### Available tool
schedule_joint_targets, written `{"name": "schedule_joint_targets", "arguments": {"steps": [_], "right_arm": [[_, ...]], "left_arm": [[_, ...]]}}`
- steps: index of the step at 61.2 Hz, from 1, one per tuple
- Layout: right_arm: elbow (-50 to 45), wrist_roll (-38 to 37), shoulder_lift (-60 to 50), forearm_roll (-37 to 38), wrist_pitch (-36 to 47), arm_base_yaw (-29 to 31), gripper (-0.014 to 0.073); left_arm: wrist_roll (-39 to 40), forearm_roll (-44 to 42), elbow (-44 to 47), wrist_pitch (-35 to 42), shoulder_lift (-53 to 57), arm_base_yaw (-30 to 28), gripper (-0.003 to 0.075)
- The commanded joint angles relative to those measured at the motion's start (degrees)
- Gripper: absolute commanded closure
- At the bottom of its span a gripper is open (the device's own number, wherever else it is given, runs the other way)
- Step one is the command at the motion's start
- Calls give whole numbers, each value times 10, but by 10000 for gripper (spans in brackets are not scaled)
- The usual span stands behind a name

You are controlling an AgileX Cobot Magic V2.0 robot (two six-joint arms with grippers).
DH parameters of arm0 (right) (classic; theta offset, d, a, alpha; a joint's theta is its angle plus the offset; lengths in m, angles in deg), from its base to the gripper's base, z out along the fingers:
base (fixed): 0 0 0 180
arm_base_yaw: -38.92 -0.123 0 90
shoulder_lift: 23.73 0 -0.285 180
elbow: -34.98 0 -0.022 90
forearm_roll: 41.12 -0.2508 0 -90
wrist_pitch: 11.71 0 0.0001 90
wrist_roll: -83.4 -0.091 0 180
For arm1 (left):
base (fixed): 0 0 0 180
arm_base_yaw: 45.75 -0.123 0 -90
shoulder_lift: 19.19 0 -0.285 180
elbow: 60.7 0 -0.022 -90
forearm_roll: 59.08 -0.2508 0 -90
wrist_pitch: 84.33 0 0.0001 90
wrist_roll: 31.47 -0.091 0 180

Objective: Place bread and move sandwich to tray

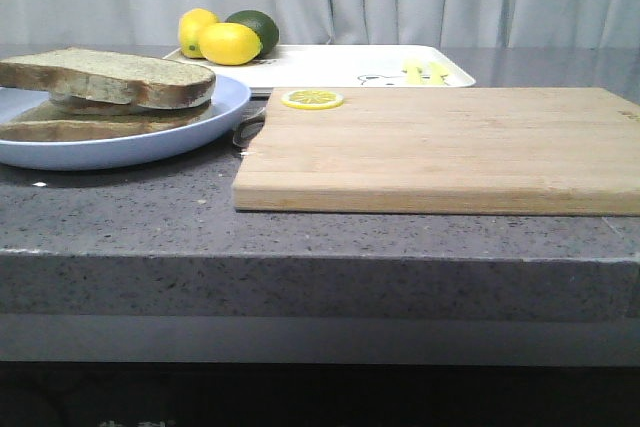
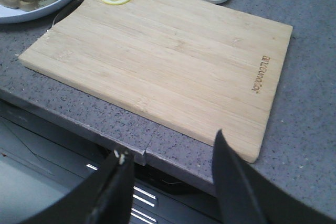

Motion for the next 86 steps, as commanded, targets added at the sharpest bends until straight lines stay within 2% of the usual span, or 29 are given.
{"name": "schedule_joint_targets", "arguments": {"steps": [1, 10, 17, 22, 31, 48, 76, 86], "right_arm": [[14, 0, 3, 0, 35, 2, 219], [14, 0, 3, 0, 35, 2, 219], [14, 0, 3, 0, 35, 2, 219], [14, 0, 3, 0, 35, 2, 219], [14, 0, 3, 0, 35, 2, 219], [14, 0, 3, 0, 35, 2, 219], [14, 0, 3, 0, 35, 2, 219], [14, 0, 3, 0, 35, 2, 219]], "left_arm": [[7, 3, -63, -2, -50, -53, 227], [-50, 99, -130, -39, -133, -145, 227], [-130, 242, -168, -60, -192, -204, 227], [-182, 318, -184, -74, -235, -232, 227], [-215, 396, -209, -96, -303, -253, 227], [-232, 445, -218, -94, -396, -253, 248], [-239, 456, -218, -59, -448, -253, 470], [-239, 456, -218, -60, -448, -253, 574]]}}
